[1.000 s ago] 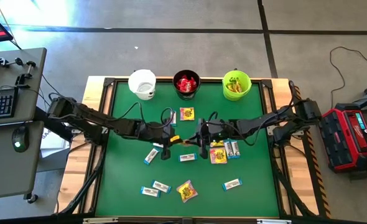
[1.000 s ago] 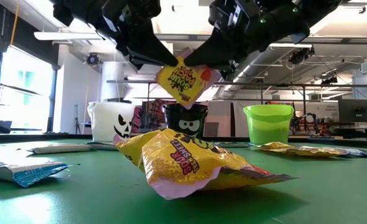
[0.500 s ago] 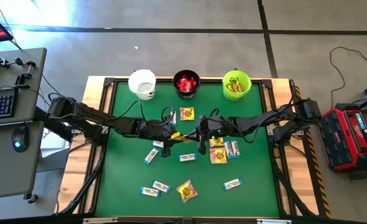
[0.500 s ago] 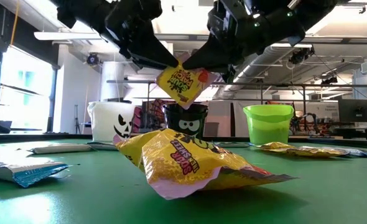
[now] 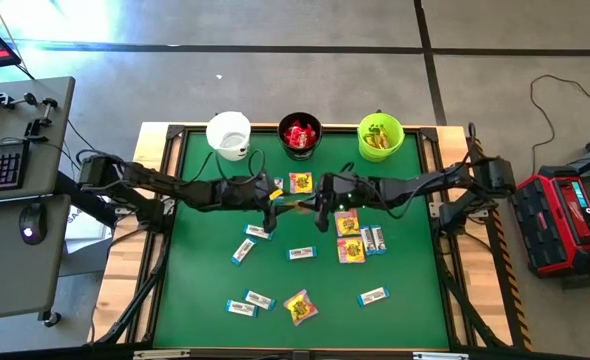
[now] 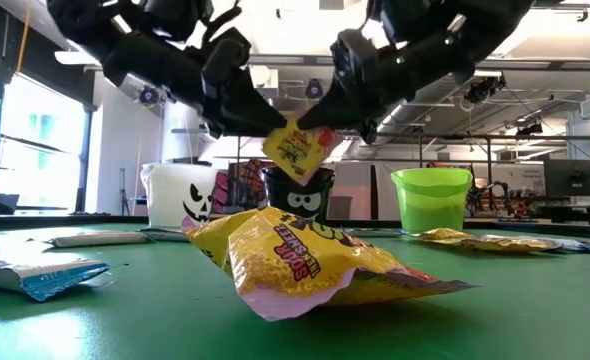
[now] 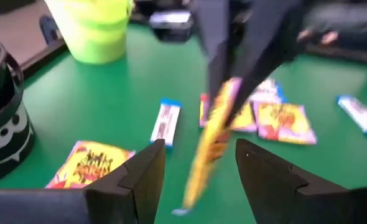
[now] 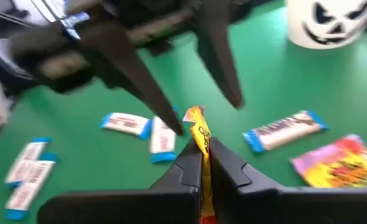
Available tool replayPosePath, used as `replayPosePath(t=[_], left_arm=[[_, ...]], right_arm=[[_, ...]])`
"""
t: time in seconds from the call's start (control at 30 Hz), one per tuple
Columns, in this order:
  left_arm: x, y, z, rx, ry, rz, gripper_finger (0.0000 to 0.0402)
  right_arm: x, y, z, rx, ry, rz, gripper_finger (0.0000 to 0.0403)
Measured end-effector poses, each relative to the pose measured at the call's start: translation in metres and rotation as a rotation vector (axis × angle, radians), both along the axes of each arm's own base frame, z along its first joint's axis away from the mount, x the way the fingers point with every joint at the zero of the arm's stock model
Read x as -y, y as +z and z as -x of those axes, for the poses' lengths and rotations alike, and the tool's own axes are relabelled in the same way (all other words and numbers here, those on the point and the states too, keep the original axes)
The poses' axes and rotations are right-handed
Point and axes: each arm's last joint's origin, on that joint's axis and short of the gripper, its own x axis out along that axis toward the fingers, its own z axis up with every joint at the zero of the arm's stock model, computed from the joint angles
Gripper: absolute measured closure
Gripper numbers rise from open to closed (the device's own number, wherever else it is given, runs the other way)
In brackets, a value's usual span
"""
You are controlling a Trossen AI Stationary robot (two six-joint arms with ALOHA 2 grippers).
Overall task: Sort candy by brand, put in halloween buckets
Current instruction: Put the yellow candy into the green bucket
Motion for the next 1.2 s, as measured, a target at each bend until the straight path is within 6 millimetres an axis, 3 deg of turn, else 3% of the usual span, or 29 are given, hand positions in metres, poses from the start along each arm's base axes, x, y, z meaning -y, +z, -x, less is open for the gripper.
replayPosePath(t=[0.17, 0.47, 0.67, 0.87, 1.2], left_arm=[[-0.001, -0.003, 0.003, 0.038, 0.016, 0.031, 0.0213], [-0.005, -0.001, 0.003, 0.066, 0.03, 0.038, 0.0213], [-0.006, 0.003, 0.002, 0.091, -0.078, 0.035, 0.0215], [-0.007, 0.009, 0.001, 0.151, -0.174, 0.03, 0.0215], [-0.006, 0.017, -0.001, 0.234, -0.165, 0.093, 0.0215]], right_arm=[[0.035, 0.002, 0.01, -0.049, -0.094, 0.023, 0.0403], [0.086, 0.027, 0.044, -0.075, -0.345, 0.114, 0.0403], [0.096, 0.048, 0.078, -0.148, -0.66, 0.19, 0.0403], [0.098, 0.064, 0.097, -0.135, -0.829, 0.228, 0.0403], [0.141, 0.055, 0.135, -0.333, -1.015, 0.268, 0.0403]])
